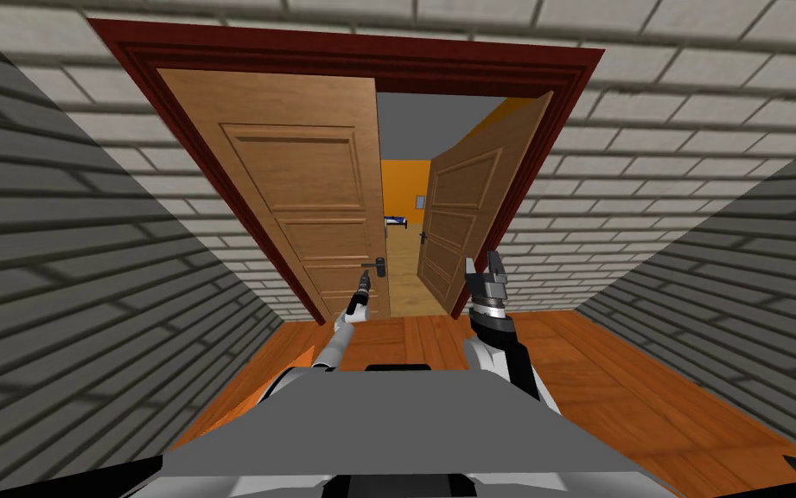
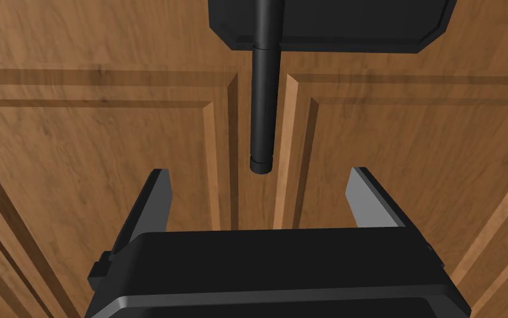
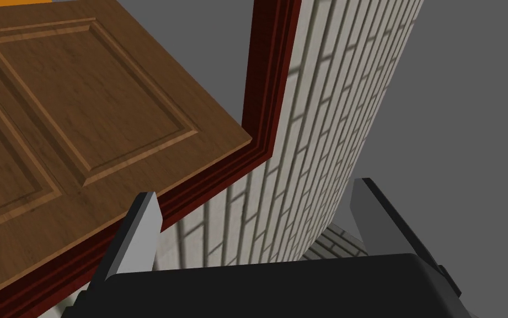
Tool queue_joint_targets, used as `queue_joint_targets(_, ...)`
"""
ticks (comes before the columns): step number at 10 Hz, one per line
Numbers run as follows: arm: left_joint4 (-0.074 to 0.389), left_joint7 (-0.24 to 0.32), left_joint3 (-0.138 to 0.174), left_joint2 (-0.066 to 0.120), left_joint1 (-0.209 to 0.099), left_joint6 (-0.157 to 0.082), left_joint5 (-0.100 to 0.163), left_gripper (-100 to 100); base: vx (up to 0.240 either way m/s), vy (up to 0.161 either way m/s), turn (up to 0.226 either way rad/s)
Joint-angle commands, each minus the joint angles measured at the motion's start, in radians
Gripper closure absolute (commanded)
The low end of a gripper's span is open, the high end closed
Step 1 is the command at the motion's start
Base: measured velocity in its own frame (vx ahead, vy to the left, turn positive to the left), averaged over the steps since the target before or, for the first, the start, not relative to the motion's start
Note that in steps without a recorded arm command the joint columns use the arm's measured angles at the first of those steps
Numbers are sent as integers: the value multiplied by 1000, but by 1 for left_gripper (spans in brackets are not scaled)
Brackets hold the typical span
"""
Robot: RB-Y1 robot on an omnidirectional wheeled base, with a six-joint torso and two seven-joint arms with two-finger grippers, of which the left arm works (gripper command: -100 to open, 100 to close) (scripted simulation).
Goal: Push the door open
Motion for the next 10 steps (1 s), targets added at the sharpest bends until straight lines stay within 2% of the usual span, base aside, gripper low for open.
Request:
queue_joint_targets(1,2,0,2,12,-1,-2,1,-100,134,-2,-25)
queue_joint_targets(4,7,1,7,24,-2,-7,2,-100,188,-1,-19)
queue_joint_targets(6,10,2,10,19,-2,-11,4,-100,202,6,-24)
queue_joint_targets(8,13,3,14,0,-2,-15,5,-100,201,36,-26)
queue_joint_targets(9,15,3,13,5,-3,-16,4,-100,82,10,-4)
queue_joint_targets(10,15,3,13,5,-3,-16,4,100,-10,0,9)
